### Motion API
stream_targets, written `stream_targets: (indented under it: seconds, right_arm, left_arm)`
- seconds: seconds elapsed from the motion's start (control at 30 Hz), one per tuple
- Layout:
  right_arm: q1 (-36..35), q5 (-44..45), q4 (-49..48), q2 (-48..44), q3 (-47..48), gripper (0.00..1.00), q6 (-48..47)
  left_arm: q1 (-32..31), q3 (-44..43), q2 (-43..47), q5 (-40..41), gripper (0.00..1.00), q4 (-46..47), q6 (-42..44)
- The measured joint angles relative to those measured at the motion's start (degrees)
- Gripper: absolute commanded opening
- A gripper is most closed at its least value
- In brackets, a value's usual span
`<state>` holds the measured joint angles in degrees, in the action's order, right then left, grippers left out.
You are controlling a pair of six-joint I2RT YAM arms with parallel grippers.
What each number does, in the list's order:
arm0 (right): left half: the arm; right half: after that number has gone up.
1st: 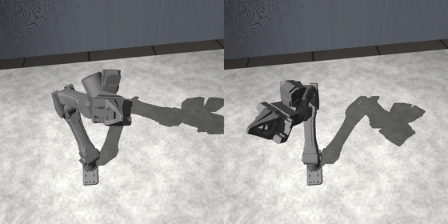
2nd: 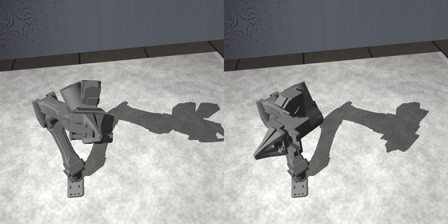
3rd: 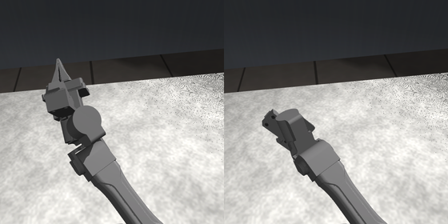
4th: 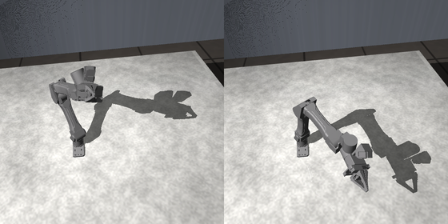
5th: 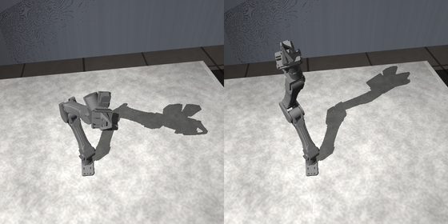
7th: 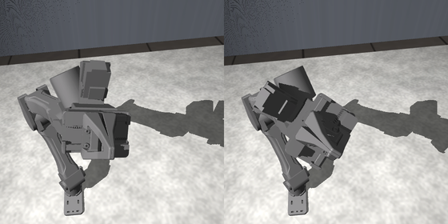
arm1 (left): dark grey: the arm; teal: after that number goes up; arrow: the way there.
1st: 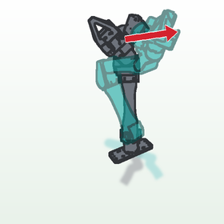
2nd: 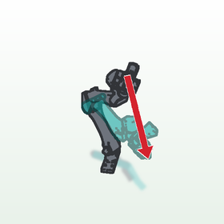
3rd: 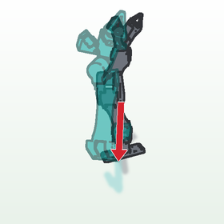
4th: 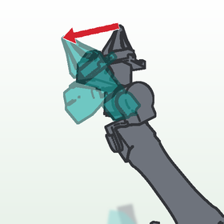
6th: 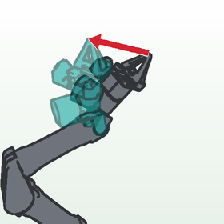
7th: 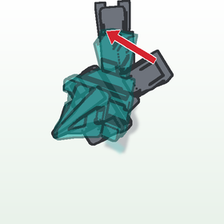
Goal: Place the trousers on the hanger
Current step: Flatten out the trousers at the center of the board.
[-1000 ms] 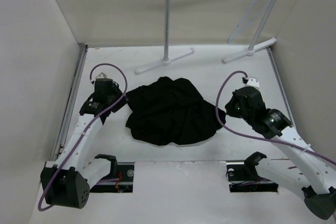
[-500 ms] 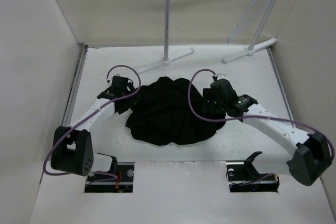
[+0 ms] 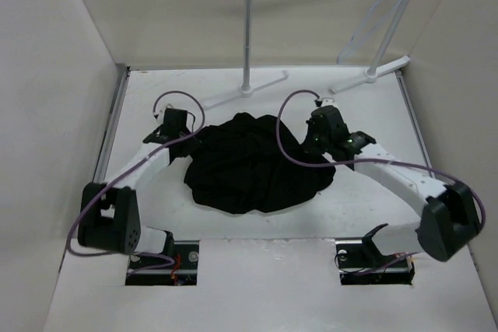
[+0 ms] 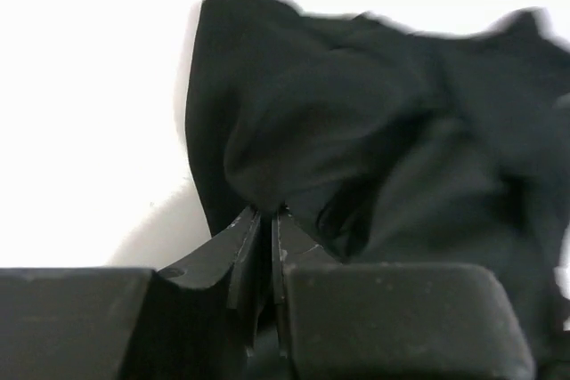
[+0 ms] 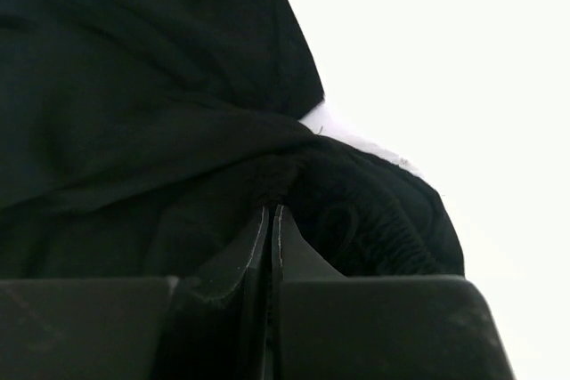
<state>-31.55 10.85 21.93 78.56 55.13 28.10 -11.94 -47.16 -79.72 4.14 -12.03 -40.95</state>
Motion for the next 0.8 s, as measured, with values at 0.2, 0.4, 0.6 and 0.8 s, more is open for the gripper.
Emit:
stream_targets:
  seconds: [0.2, 0.4, 0.6, 0.8]
  right_arm:
    - [-0.1, 0.7, 3.8, -18.0, 6.8, 0.04, 1.6]
    - [-2.7, 1.4, 8.3, -30.2, 14.9, 0.06, 4.4]
    - [-2.0, 2.5, 11.0, -37.2, 14.0, 0.05, 6.2]
    - [11.7, 2.9, 15.8, -41.3, -5.4, 0.04, 13.9]
  left_arm:
    - [5.3, -10.0, 14.4, 1.7, 0.05, -5.2, -0.1]
    - [14.2, -24.7, 21.3, 2.3, 0.07, -11.6, 0.2]
    - [13.9, -32.8, 20.8, 0.7, 0.26, -13.4, 1.7]
    - [0.9, -13.6, 13.9, -0.2, 0.72, -15.3, 2.5]
